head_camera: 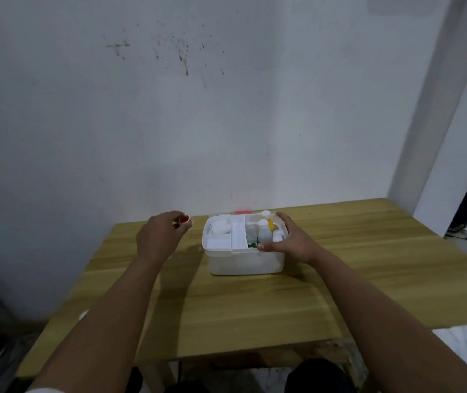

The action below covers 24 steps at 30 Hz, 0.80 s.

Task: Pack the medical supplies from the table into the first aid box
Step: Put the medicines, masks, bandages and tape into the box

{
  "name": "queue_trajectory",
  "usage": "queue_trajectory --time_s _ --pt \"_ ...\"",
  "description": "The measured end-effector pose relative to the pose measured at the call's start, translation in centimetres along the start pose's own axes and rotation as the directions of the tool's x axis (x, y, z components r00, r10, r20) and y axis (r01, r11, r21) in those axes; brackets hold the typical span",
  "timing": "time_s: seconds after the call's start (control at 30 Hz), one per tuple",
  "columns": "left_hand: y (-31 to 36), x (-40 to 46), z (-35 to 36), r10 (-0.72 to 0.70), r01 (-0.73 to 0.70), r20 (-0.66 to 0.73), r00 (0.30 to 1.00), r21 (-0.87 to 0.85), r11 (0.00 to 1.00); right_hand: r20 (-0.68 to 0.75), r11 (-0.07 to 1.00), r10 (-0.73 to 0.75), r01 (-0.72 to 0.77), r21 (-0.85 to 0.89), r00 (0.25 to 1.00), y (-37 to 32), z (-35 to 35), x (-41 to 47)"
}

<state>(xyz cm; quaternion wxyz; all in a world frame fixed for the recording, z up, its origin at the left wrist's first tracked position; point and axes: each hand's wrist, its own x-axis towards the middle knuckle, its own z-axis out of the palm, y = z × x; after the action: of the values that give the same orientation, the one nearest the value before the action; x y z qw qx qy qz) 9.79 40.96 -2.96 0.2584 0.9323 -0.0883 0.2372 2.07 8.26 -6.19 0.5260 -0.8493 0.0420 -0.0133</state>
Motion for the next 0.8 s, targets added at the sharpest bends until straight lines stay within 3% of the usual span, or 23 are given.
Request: queue_trajectory --time_s 0.17,0.33,0.43,0.8 --pt "4.4 -0.3 -1.3 0.112 -0.102 0.08 0.99 -0.129 0.986 -0.004 1.0 -0.005 0.005 -0.014 1.0 -0.5 -0.1 -0.5" --pt "7.6 -2.1 0.3 0.221 -0.232 0.203 0.954 0.036 0.972 0.0 1.0 -0.002 0.002 -0.024 1.0 -0.9 -0.2 -0.7" --pt "7.8 -3.0 1.2 0.203 -0.245 0.251 0.947 0.15 0.958 -0.006 0.999 0.009 -0.009 -0.036 1.0 -1.1 -0.1 -0.8" --pt "7.8 -1.3 1.1 0.132 -0.225 0.374 0.918 0.218 0.95 -0.01 1.0 -0.007 0.006 -0.026 1.0 -0.7 -0.2 -0.4"
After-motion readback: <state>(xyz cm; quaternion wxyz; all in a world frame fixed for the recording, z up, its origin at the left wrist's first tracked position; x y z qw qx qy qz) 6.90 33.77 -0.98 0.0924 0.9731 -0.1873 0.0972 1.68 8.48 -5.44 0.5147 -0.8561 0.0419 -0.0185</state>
